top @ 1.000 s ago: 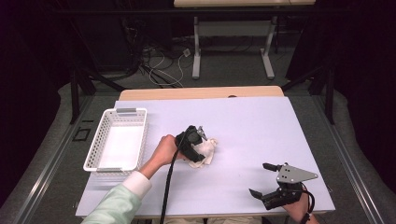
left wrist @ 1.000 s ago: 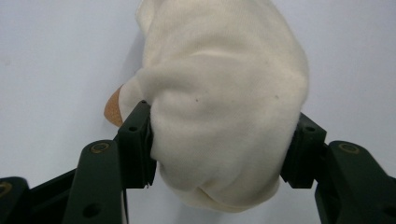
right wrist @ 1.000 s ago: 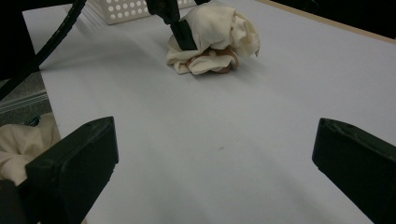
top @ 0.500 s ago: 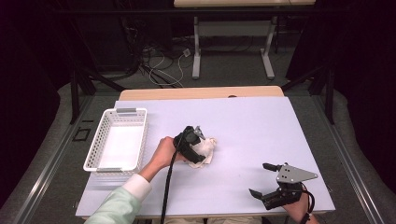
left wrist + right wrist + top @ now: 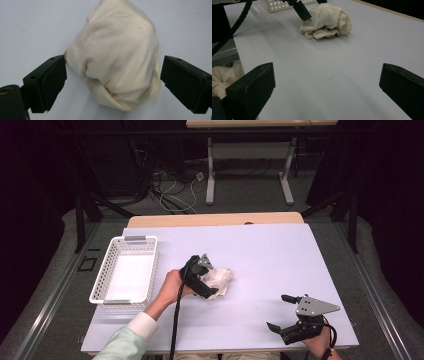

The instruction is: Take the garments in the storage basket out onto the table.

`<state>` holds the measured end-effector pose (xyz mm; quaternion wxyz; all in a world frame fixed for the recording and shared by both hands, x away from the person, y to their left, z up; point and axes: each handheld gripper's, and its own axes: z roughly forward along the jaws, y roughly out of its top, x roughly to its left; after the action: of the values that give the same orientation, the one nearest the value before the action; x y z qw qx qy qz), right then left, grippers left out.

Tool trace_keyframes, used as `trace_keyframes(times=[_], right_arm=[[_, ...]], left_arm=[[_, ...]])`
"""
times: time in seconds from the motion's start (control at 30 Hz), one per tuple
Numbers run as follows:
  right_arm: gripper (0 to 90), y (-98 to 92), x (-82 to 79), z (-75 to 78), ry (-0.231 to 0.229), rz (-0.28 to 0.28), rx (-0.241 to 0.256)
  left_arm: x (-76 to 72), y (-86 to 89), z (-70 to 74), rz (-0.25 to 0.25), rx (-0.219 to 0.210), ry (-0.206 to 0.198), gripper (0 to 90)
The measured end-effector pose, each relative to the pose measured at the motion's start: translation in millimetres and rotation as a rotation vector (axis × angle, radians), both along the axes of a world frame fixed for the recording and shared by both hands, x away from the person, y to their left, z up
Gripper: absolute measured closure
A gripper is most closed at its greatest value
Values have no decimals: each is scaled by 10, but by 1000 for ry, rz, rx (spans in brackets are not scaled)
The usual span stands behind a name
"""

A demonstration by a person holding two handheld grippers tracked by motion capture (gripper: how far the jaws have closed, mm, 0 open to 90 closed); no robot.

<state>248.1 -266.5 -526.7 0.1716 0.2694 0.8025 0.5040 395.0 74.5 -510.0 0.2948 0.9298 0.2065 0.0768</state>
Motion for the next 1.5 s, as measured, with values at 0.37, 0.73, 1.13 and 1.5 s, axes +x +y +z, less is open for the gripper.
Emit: trace_keyframes(times=[0.37,0.73,1.13,1.5], right_arm=[[0,5,-1,0,1,1,1],[0,4,1,-1,2,0,1],[0,3,2,-3,0,0,1],[0,6,6,-3,5,0,3]], left_arm=[[-185,80,-36,37,4,-56,2],[-352,119,-89,60,-12,-105,0],[-459,170,-110,71,-27,-114,0],[-569,179,-148,102,-32,-138,0]])
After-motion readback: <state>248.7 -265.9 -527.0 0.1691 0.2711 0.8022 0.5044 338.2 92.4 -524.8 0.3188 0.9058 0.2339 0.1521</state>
